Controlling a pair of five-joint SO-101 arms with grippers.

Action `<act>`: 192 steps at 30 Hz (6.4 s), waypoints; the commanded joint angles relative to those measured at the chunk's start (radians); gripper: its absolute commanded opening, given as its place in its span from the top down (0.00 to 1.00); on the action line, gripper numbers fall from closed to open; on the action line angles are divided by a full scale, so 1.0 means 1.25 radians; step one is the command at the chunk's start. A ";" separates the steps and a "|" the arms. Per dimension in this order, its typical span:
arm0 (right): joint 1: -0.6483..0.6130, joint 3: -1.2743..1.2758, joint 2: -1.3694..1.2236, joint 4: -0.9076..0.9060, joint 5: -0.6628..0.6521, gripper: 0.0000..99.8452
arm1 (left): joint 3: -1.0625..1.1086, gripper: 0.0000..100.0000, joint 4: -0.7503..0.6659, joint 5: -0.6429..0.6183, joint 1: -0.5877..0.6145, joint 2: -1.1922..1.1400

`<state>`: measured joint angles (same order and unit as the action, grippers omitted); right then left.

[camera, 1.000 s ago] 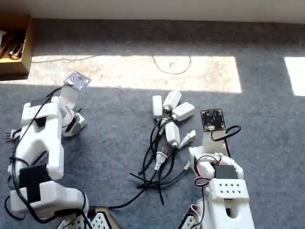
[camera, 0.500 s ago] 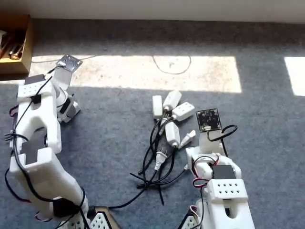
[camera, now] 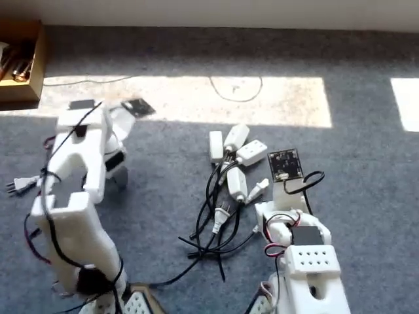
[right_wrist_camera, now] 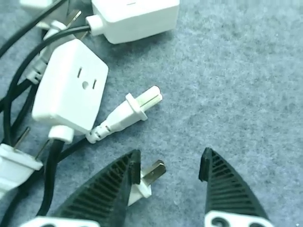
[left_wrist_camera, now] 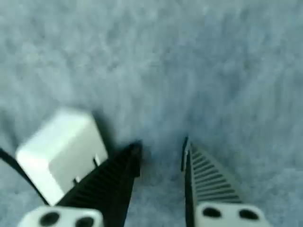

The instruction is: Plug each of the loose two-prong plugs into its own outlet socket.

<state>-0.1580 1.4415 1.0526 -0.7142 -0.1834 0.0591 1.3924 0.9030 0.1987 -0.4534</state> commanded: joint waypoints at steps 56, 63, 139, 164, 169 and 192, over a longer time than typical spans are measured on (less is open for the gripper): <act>-0.004 -0.003 0.014 0.012 -0.016 0.79 | -0.012 0.86 0.140 -0.139 -0.048 0.422; -0.006 -0.002 0.014 0.012 -0.016 0.79 | 0.012 0.86 0.072 -0.139 0.028 0.407; -0.007 -0.002 0.014 0.013 -0.014 0.79 | 0.319 0.72 -0.126 0.183 -0.204 0.381; -0.008 -0.196 0.007 -0.202 0.050 0.79 | -0.110 0.72 0.079 -0.403 0.023 0.381; -0.127 -0.120 0.007 -0.262 0.110 0.79 | -0.110 0.72 0.071 -0.405 0.025 0.380; -0.196 0.132 0.013 0.026 0.549 0.84 | -0.102 0.72 0.074 -0.406 0.026 0.380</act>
<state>-0.3728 1.5812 1.0618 -0.7066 0.4964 -0.0407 1.4937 0.3982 0.2232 -0.0146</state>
